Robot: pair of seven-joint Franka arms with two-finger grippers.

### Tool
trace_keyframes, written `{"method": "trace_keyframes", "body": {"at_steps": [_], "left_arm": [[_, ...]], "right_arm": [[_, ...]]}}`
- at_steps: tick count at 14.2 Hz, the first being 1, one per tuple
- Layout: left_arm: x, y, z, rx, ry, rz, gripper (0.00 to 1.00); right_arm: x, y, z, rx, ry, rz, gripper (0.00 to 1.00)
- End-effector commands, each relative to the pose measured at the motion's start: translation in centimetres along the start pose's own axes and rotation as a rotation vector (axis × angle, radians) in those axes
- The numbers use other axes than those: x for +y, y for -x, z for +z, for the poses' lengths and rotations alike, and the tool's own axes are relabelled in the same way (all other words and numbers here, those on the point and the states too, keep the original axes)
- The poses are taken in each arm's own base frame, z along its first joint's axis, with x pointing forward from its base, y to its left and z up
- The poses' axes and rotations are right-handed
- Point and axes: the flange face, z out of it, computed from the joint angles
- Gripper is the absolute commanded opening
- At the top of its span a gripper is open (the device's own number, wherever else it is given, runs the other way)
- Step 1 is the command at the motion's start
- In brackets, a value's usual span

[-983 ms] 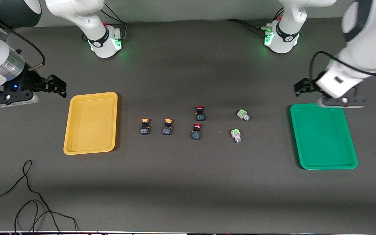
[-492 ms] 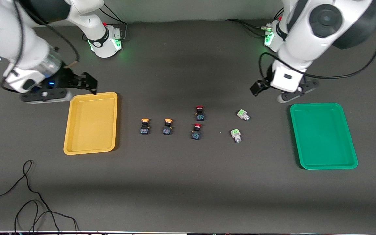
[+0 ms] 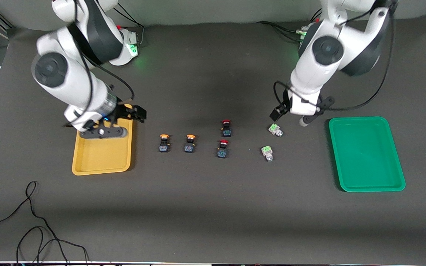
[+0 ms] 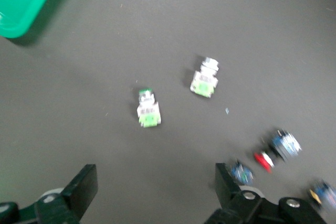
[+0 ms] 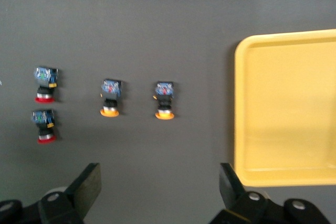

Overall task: Place green and yellow buttons in trays
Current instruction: 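Grasp an orange button with the right gripper while the left gripper grasps green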

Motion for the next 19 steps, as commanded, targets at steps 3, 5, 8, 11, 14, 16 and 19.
{"method": "trace_keyframes", "body": {"at_steps": [3,5,8,11,14,16,19], "left_arm": [[0.3,0.4,11.6,0.04,-0.03,-0.053,1.0],[-0.4,0.1,14.3,0.042,-0.026,-0.06,1.0],[-1.0,-0.1,17.4,0.04,-0.034,-0.063,1.0],[-1.2,0.0,18.4,0.035,-0.05,-0.062,1.0],[-1.7,0.3,18.9,0.028,-0.073,-0.061,0.5],[-1.7,0.4,18.9,0.028,-0.073,-0.06,0.2],[-1.3,0.4,18.3,0.031,-0.064,-0.056,0.0]], "right_arm": [[-1.9,0.8,10.5,0.001,-0.004,0.032,1.0],[-1.0,0.9,14.6,0.014,0.0,0.043,1.0],[-0.4,1.1,20.0,0.034,0.009,0.043,1.0],[0.3,0.7,25.1,0.079,0.002,0.05,1.0],[0.5,0.4,28.0,0.11,-0.004,0.054,1.0],[0.6,0.2,28.9,0.124,-0.01,0.058,0.95],[0.6,0.1,28.5,0.129,-0.016,0.062,0.0]]}}
